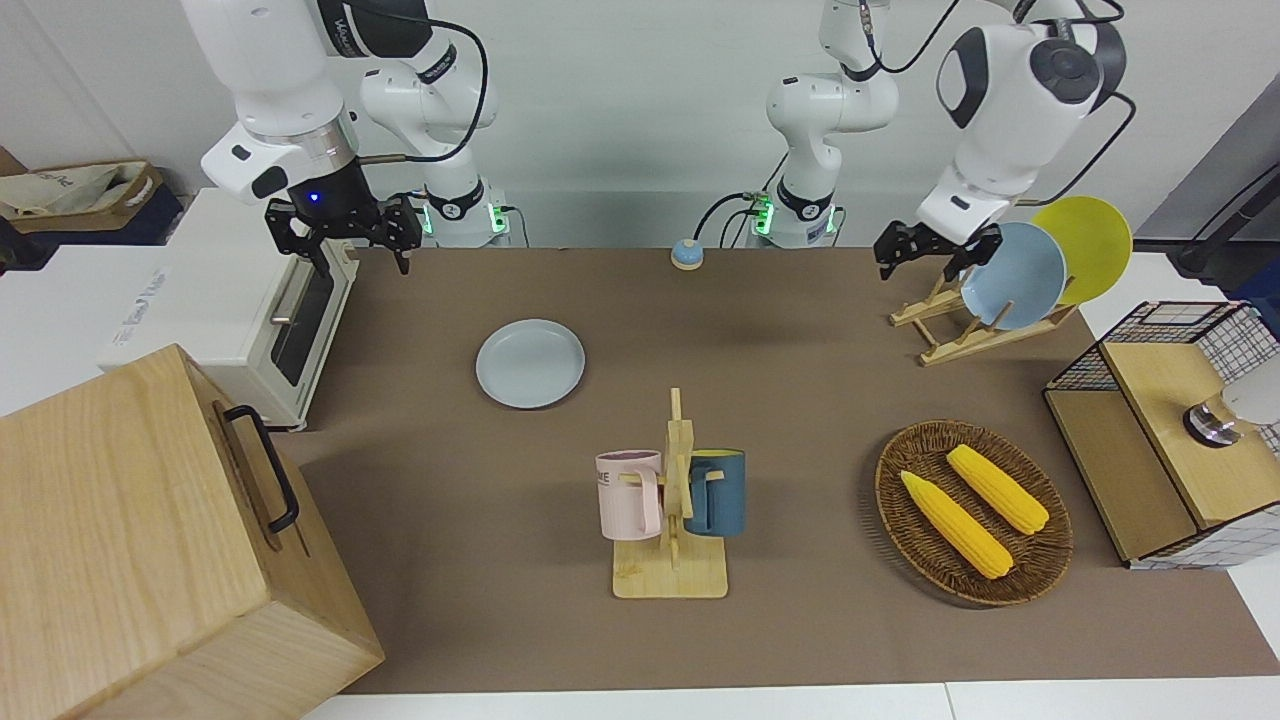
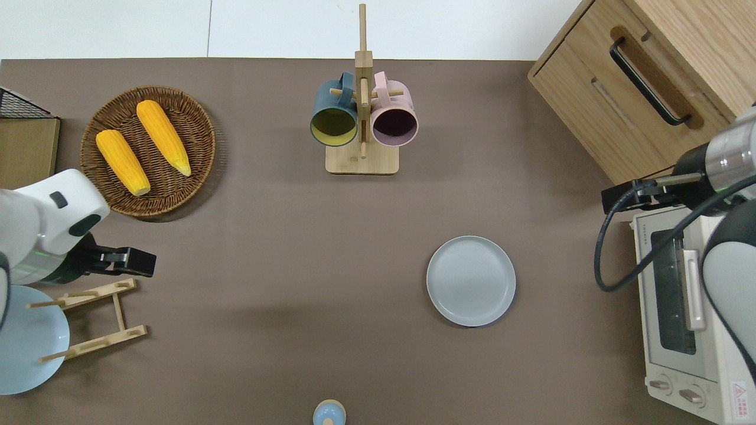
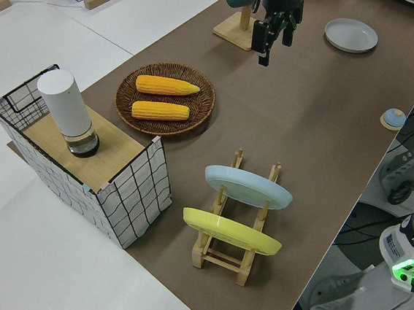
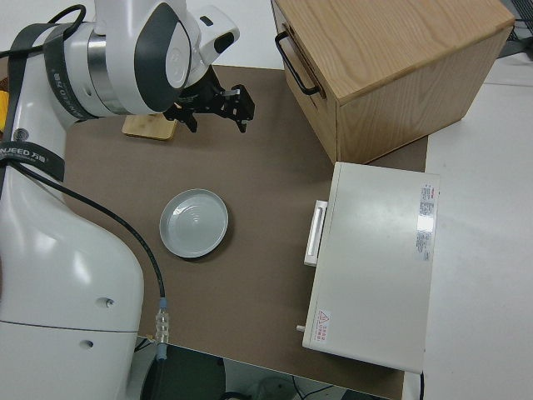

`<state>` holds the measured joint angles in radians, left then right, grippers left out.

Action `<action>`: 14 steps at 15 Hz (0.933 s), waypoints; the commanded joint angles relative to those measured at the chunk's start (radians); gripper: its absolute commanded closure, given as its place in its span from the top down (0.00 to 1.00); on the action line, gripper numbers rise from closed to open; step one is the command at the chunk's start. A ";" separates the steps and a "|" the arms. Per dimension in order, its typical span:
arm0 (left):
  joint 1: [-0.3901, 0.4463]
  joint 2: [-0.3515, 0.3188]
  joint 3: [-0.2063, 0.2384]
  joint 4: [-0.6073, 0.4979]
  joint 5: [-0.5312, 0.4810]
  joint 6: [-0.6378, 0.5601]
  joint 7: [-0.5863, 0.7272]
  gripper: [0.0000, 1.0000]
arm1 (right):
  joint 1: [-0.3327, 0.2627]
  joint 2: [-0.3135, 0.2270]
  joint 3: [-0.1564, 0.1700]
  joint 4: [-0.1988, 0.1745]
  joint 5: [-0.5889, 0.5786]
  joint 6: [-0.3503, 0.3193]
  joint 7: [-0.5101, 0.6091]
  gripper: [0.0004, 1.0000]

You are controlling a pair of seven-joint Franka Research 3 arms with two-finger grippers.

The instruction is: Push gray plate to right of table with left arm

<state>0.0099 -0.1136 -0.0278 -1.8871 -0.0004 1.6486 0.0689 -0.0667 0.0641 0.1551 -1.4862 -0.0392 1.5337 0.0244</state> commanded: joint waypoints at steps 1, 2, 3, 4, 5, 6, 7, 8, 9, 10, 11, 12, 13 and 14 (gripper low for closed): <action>0.005 -0.021 0.037 0.035 0.026 -0.044 0.072 0.99 | -0.001 -0.006 0.000 0.001 0.007 -0.010 0.003 0.98; 0.005 -0.021 0.037 0.054 0.034 -0.053 0.081 0.99 | -0.001 -0.006 0.000 0.001 0.007 -0.010 0.003 0.98; 0.007 -0.021 0.039 0.060 0.036 -0.056 0.081 0.99 | -0.001 -0.006 0.000 0.001 0.007 -0.010 0.003 0.98; 0.005 -0.021 0.042 0.060 0.036 -0.056 0.081 0.99 | -0.001 -0.006 0.000 0.001 0.007 -0.010 0.003 0.98; 0.005 -0.021 0.042 0.063 0.036 -0.055 0.081 0.99 | -0.001 -0.006 0.000 0.001 0.007 -0.010 0.003 0.98; 0.007 -0.021 0.042 0.074 0.036 -0.056 0.080 0.99 | -0.001 -0.006 0.000 0.001 0.007 -0.010 0.003 0.98; 0.007 -0.021 0.042 0.082 0.036 -0.056 0.080 0.99 | -0.001 -0.006 0.000 0.001 0.007 -0.010 0.003 0.98; 0.007 -0.021 0.042 0.085 0.036 -0.055 0.080 0.99 | -0.001 -0.006 0.000 0.001 0.007 -0.010 0.003 0.98; 0.007 -0.021 0.042 0.092 0.036 -0.052 0.081 0.99 | -0.001 -0.006 0.000 0.001 0.007 -0.010 0.003 0.98; 0.007 -0.021 0.040 0.109 0.036 -0.049 0.081 0.99 | -0.001 -0.006 0.000 0.001 0.007 -0.010 0.003 0.98; 0.005 -0.020 0.037 0.124 0.036 -0.049 0.081 0.99 | -0.001 -0.006 0.000 0.001 0.007 -0.010 0.003 0.98; 0.004 -0.020 0.037 0.126 0.036 -0.047 0.083 0.99 | -0.001 -0.006 0.000 0.001 0.007 -0.010 0.003 0.98; 0.004 -0.020 0.036 0.126 0.036 -0.047 0.084 0.99 | -0.001 -0.006 0.000 0.001 0.007 -0.010 0.003 0.98; 0.004 -0.020 0.035 0.126 0.036 -0.047 0.086 0.99 | -0.001 -0.006 0.000 0.003 0.007 -0.010 0.003 0.98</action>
<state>0.0152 -0.1339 0.0104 -1.7776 0.0181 1.6159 0.1389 -0.0667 0.0641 0.1551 -1.4862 -0.0392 1.5337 0.0244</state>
